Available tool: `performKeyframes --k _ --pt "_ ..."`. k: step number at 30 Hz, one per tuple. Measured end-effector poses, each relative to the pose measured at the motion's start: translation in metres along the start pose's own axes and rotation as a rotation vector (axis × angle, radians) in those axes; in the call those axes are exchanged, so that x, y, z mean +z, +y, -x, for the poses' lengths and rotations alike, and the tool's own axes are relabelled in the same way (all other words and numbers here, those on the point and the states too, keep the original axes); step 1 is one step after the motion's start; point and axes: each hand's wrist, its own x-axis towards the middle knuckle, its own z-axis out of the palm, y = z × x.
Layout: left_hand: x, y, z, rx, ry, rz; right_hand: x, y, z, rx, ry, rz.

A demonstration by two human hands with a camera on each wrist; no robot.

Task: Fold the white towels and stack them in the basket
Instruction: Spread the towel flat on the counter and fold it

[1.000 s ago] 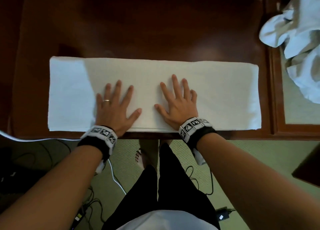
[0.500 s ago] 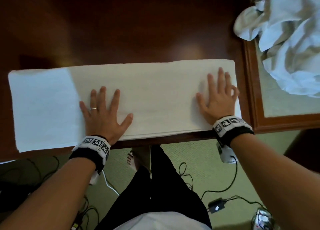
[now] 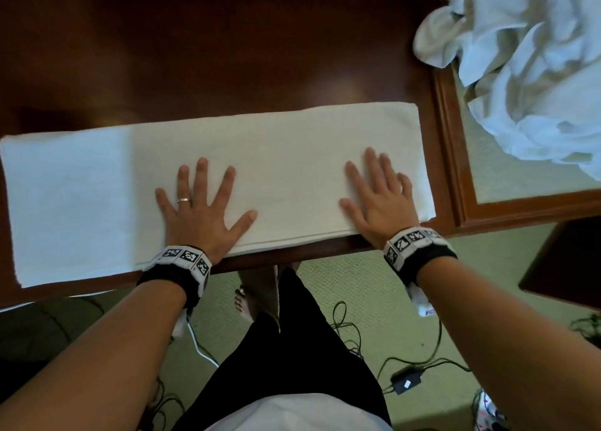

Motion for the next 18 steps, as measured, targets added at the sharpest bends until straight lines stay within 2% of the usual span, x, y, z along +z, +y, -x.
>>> performKeyframes --k 1,4,7,9,12,15,18 --pt "-0.001 0.000 0.000 -0.005 -0.012 -0.002 0.008 0.002 0.019 -0.001 -0.033 -0.002" --pt "-0.005 0.000 0.000 -0.009 -0.030 -0.010 0.015 0.022 0.051 0.259 0.033 -0.086" --pt "-0.009 0.001 0.001 -0.014 -0.043 0.004 -0.002 0.033 0.038 0.418 0.224 -0.226" --pt "-0.012 0.002 0.001 -0.018 -0.054 0.013 -0.015 0.039 0.015 0.524 0.275 -0.351" --pt "-0.017 0.002 -0.001 -0.028 -0.095 -0.013 -0.034 0.044 -0.017 0.711 0.123 -0.499" --pt "-0.021 0.003 -0.004 -0.046 -0.113 -0.024 -0.042 0.048 -0.036 0.833 -0.033 -0.703" --pt "-0.027 0.004 -0.008 -0.062 -0.129 -0.014 -0.047 0.057 -0.046 0.813 -0.175 -0.841"
